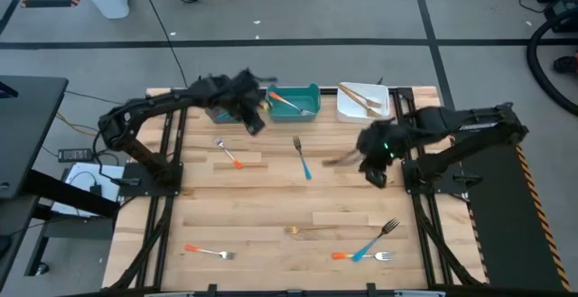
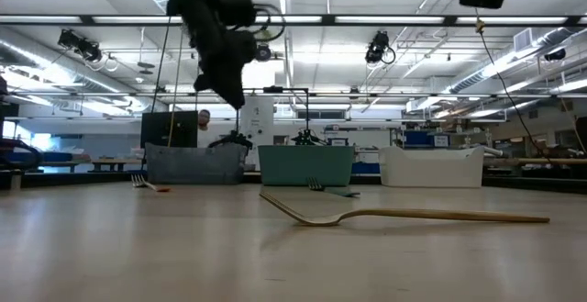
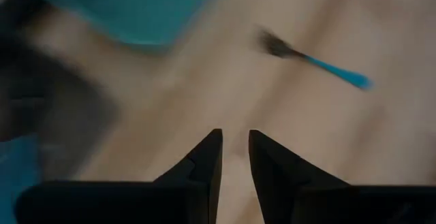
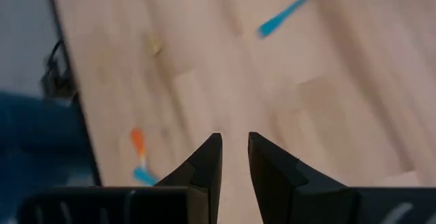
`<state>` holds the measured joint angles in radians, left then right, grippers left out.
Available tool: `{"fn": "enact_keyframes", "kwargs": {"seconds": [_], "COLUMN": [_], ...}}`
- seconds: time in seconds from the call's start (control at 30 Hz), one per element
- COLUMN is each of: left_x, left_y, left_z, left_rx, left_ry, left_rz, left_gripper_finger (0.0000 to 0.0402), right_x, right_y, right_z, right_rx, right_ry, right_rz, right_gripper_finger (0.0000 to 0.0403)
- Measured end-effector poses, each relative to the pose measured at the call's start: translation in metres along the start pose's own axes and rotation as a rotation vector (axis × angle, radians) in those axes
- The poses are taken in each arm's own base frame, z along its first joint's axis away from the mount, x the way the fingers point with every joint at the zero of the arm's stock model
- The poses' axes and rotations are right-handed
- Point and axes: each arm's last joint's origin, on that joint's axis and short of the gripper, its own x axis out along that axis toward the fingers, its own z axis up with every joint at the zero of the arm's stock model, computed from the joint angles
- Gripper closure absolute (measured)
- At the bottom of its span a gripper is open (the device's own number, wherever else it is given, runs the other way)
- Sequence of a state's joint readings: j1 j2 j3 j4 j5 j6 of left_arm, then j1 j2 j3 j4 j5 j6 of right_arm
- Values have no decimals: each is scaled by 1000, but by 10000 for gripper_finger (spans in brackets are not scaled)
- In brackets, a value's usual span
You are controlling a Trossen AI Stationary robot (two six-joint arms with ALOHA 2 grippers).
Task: Sort silverware by color (type)
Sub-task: Put the bottom blue fork into the black bin
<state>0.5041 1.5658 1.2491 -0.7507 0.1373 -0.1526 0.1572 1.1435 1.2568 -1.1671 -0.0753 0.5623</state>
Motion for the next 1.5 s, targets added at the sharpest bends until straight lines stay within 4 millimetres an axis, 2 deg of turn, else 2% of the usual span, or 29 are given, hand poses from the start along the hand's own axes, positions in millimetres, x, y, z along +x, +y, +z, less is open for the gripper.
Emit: {"fn": "enact_keyframes", "kwargs": {"seconds": [0.23, 0.33, 0.53, 0.67, 0.83, 0.97, 1.07, 1.27, 1.5], "left_x": [6, 5, 1, -3, -6, -6, -6, -6, -6], "left_y": [-80, -108, -152, -172, -184, -186, -187, -186, -186], "left_z": [-21, -33, -60, -75, -84, -86, -86, -85, -85], "left_rx": [59, 72, 48, 28, -17, -38, -43, -47, -48], "left_ry": [36, 46, 40, 31, 20, 22, 20, 14, 7], "left_rz": [-108, -124, -101, -96, -98, -103, -104, -102, -95], "left_gripper_finger": [320, 320, 320, 320, 320, 320, 320, 320, 320], "right_x": [1, 8, 39, 60, 86, 107, 122, 144, 164], "right_y": [39, 54, 74, 82, 84, 84, 80, 70, 70], "right_z": [-32, -49, -93, -119, -143, -158, -168, -178, -184], "right_rx": [-82, -107, -215, -336, -505, -550, -571, -636, -726], "right_ry": [89, 135, 275, 268, 235, 244, 258, 283, 326], "right_rz": [90, 88, 60, 39, 94, 181, 184, 81, 32], "right_gripper_finger": [323, 323, 323, 323, 323, 323, 323, 323, 322]}}
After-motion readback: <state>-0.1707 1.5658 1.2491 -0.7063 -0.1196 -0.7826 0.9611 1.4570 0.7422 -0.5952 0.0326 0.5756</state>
